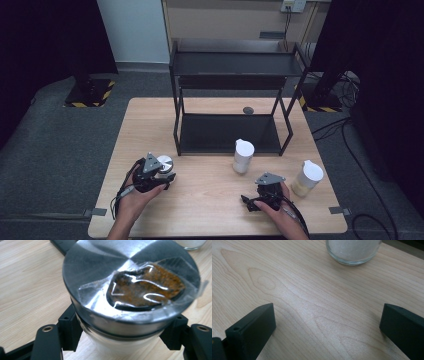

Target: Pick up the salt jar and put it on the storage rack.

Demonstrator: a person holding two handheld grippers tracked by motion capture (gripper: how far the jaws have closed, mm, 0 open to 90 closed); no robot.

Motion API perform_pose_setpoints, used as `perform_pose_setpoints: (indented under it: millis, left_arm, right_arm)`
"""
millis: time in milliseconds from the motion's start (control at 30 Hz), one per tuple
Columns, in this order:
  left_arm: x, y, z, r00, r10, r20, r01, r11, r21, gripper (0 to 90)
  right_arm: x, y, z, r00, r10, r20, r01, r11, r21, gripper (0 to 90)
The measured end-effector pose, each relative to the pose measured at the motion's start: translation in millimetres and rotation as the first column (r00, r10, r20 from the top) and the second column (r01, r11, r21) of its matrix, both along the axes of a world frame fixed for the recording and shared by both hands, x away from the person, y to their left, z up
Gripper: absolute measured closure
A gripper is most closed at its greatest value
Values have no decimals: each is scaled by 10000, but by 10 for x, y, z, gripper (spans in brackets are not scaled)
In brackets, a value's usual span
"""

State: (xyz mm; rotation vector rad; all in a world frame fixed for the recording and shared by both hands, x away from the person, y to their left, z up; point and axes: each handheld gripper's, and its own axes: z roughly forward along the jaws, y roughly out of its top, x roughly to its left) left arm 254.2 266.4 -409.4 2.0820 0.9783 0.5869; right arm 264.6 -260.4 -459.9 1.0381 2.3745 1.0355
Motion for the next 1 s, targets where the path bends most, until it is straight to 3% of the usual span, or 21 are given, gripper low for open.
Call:
perform_pose_setpoints:
  millis: [300, 1000]
  left_arm:
    - [-69, -163, 31, 9999, -65, 107, 68, 9998, -208, 301]
    - [-128, -441, 123, 10000, -56, 9, 56, 10000, -61, 300]
  right_arm:
    - [0, 0, 0, 10000, 1, 2, -1, 10000, -3, 10]
    - [-1, 0, 0, 10000, -1, 3, 1, 10000, -2, 10]
